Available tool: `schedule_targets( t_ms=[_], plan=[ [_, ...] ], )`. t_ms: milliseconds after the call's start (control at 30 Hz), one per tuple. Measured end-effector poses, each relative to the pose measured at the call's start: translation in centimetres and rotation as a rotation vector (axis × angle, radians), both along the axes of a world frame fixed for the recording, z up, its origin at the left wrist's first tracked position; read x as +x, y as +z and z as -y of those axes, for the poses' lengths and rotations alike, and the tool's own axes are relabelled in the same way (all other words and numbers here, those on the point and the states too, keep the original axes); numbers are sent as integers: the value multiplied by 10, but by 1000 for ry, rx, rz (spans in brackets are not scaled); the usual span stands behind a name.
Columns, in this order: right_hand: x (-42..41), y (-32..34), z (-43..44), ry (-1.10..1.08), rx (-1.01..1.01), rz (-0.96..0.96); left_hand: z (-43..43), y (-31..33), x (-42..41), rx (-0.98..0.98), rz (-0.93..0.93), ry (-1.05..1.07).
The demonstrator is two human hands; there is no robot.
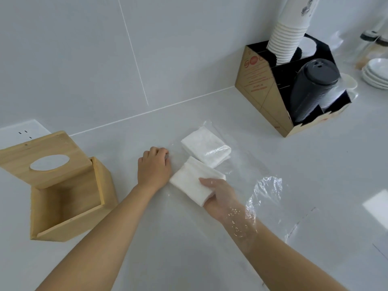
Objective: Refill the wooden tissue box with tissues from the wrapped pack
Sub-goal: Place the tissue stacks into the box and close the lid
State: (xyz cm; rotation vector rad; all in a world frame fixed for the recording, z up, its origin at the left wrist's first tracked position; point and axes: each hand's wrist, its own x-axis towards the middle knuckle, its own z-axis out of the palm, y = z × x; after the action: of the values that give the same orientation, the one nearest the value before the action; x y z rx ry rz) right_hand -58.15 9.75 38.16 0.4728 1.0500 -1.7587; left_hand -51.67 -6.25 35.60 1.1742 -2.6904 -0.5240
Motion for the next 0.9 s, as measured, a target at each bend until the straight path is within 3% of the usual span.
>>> schedule_targets(
  t_ms=[133,200,300,367,500,700,900],
  plan=[
    [0,-2,-32,33,-27,18,-3,3,-2,-60,72,8],
    [1,-3,-46,38,-31,13,-11,11,-7,-126,13,-3],
    [1,-5,-62,-4,15,6,-38,33,-23,-140,-262,-274],
    [0,-1,-69,6,53,-1,-59,44,-36,-93,-296,-517],
    [-1,7,-88,-7,112,4,-86,39,-54,-3,-144,-691],
    [-3,13,-133,-147,141,-43,-102,15,-63,-131,220,-726],
    [-8,21,-184,-339,177,-75,-111,4,-65,-218,300,-699]
  ],
)
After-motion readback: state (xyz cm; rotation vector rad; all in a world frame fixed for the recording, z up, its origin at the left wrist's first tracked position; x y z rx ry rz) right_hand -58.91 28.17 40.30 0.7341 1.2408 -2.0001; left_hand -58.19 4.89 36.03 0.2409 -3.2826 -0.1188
